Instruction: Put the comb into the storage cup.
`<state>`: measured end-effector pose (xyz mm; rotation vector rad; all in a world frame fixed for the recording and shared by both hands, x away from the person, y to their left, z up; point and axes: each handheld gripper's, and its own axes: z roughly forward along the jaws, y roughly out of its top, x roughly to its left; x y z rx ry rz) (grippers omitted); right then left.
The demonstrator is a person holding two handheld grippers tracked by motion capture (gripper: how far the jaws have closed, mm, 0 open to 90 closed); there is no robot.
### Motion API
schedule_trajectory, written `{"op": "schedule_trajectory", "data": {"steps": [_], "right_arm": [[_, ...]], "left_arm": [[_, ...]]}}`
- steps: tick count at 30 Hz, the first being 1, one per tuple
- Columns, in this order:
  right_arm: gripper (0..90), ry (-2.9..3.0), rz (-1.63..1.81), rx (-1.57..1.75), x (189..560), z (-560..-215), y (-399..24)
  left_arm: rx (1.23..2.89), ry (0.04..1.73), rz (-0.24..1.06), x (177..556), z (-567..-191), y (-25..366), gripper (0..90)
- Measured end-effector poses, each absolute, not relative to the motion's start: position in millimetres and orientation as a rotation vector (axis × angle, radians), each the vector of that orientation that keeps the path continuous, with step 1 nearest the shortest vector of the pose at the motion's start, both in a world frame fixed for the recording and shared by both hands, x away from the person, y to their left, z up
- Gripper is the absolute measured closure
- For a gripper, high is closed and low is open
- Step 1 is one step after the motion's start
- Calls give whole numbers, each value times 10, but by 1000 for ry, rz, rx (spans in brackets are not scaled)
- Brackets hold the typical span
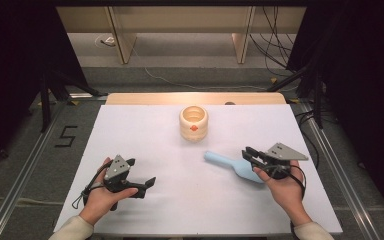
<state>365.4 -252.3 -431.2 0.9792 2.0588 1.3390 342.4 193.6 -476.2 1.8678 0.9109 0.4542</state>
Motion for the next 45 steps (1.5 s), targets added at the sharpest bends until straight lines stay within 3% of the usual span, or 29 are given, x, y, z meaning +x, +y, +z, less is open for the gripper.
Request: {"op": "schedule_trajectory", "data": {"steps": [1, 4, 27, 45], "right_arm": [[865, 2098, 1292, 1009, 3742, -4288, -2414], [900, 2123, 1266, 1041, 3815, -4286, -2322], [900, 2348, 939, 1331, 4534, -4576, -1661], [900, 2423, 806, 1415, 4683, -4692, -1512]], "left_arm": [[1871, 905, 452, 3423, -4763, 1932, 1], [1874, 902, 453, 3417, -4761, 1925, 2], [1871, 908, 450, 3422, -4772, 1931, 13], [1865, 904, 453, 3422, -4772, 1929, 21]]}}
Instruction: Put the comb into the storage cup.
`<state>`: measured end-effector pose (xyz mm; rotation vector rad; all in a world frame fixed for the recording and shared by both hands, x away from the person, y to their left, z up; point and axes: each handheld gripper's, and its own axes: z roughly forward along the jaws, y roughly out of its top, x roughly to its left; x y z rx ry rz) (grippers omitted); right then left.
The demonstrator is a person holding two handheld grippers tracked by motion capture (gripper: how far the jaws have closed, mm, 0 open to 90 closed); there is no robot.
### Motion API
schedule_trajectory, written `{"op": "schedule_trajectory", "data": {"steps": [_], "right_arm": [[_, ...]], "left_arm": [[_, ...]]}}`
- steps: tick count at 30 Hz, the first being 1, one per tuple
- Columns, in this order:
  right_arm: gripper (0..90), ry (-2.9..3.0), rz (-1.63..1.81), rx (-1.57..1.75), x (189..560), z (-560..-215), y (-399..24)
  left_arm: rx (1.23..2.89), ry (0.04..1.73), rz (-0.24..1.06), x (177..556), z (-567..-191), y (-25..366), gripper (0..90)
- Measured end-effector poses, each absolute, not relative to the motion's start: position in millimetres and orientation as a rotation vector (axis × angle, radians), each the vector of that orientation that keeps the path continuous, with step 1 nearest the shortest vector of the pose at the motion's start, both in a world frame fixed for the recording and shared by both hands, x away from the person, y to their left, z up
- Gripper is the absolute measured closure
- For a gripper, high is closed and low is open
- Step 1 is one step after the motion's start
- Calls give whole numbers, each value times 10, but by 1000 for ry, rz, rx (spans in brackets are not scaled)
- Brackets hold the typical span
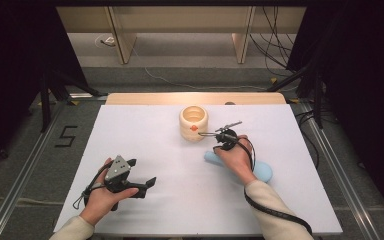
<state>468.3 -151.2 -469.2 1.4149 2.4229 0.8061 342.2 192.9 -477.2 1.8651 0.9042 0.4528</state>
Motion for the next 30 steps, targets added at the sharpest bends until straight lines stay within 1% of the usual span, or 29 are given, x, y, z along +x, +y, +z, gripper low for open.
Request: {"op": "schedule_trajectory", "data": {"steps": [15, 23, 30], "right_arm": [[900, 2501, 737, 1420, 4672, -4720, -1472], [900, 2592, 695, 1371, 4548, -4696, -1435], [900, 2668, 668, 1300, 4345, -4681, -1415]], "left_arm": [[1868, 904, 454, 3422, -4774, 1930, 23], [1870, 904, 452, 3420, -4775, 1930, 23], [1870, 905, 454, 3418, -4774, 1926, 23]]}}
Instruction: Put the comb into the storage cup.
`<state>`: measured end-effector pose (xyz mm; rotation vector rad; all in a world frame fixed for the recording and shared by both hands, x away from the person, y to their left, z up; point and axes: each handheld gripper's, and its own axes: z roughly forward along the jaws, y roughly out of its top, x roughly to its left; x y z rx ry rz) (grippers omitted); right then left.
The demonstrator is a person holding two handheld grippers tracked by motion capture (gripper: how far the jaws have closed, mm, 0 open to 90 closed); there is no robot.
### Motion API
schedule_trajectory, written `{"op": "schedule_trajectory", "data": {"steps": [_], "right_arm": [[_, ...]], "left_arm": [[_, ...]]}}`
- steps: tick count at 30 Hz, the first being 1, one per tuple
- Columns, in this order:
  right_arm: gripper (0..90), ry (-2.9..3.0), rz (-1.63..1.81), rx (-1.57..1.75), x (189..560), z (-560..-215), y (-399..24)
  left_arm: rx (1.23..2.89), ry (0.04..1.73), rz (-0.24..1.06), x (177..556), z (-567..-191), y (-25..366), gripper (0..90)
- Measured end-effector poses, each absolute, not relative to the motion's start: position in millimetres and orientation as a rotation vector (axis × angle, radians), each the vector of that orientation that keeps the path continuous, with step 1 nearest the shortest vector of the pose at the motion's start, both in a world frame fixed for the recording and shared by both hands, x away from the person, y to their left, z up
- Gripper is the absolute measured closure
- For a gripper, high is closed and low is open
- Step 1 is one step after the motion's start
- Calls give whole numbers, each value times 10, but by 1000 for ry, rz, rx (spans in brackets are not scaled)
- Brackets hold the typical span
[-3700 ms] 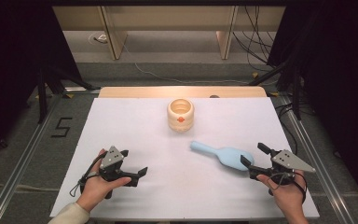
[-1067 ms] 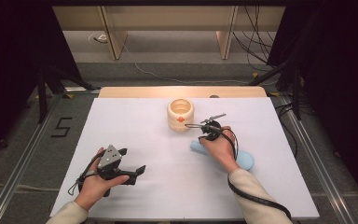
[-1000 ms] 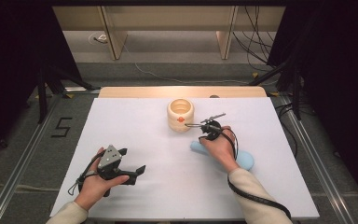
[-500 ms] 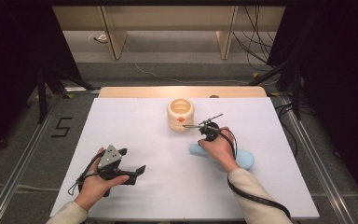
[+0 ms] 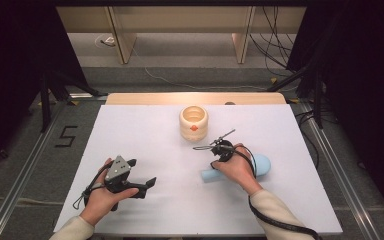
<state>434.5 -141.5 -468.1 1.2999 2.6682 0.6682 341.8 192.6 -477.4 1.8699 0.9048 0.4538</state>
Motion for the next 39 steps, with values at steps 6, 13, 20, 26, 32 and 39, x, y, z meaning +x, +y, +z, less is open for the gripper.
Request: {"op": "schedule_trajectory", "data": {"steps": [6, 13, 20, 26, 32, 39], "right_arm": [[900, 2720, 639, 1245, 4175, -4669, -1420], [900, 2748, 622, 1200, 4010, -4660, -1465], [900, 2775, 601, 1171, 3813, -4648, -1582], [900, 2779, 592, 1176, 3710, -4641, -1674], [900, 2786, 583, 1195, 3625, -4632, -1800], [900, 2779, 588, 1229, 3553, -4628, -1967]], "left_arm": [[1870, 905, 453, 3418, -4775, 1928, 23], [1871, 905, 453, 3416, -4774, 1926, 23], [1873, 907, 455, 3415, -4775, 1920, 23], [1874, 907, 456, 3415, -4775, 1920, 23], [1877, 909, 457, 3414, -4777, 1919, 23], [1879, 911, 452, 3415, -4782, 1916, 24]]}}
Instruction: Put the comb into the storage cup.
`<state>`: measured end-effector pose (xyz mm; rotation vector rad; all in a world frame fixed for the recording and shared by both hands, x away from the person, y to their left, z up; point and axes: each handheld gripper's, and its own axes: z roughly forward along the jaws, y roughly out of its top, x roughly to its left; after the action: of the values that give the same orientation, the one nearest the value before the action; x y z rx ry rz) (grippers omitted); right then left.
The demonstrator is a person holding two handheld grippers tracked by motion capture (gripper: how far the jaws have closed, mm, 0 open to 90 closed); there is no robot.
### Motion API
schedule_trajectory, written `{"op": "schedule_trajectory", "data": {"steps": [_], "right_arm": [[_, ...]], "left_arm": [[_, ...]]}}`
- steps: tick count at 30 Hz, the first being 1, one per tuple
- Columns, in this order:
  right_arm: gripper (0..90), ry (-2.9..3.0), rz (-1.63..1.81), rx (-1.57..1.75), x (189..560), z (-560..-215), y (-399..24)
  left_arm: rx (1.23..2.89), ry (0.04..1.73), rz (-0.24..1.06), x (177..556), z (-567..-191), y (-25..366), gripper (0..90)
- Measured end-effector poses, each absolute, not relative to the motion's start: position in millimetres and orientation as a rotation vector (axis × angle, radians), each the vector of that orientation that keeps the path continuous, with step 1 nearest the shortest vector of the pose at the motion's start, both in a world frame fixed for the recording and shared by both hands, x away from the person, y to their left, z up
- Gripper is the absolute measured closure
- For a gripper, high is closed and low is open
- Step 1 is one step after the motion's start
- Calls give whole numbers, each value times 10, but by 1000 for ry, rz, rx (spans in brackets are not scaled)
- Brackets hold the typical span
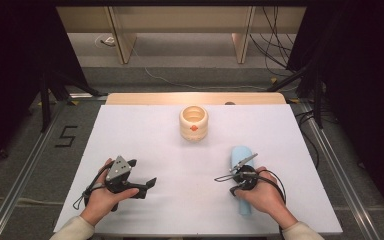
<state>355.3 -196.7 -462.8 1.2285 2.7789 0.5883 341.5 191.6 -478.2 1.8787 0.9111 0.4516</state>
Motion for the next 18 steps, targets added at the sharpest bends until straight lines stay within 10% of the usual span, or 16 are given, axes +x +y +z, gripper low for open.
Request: {"op": "schedule_trajectory", "data": {"steps": [18], "right_arm": [[900, 2705, 592, 1375, 3507, -4615, -2440]], "left_arm": [[1879, 912, 454, 3417, -4780, 1922, 25]]}}
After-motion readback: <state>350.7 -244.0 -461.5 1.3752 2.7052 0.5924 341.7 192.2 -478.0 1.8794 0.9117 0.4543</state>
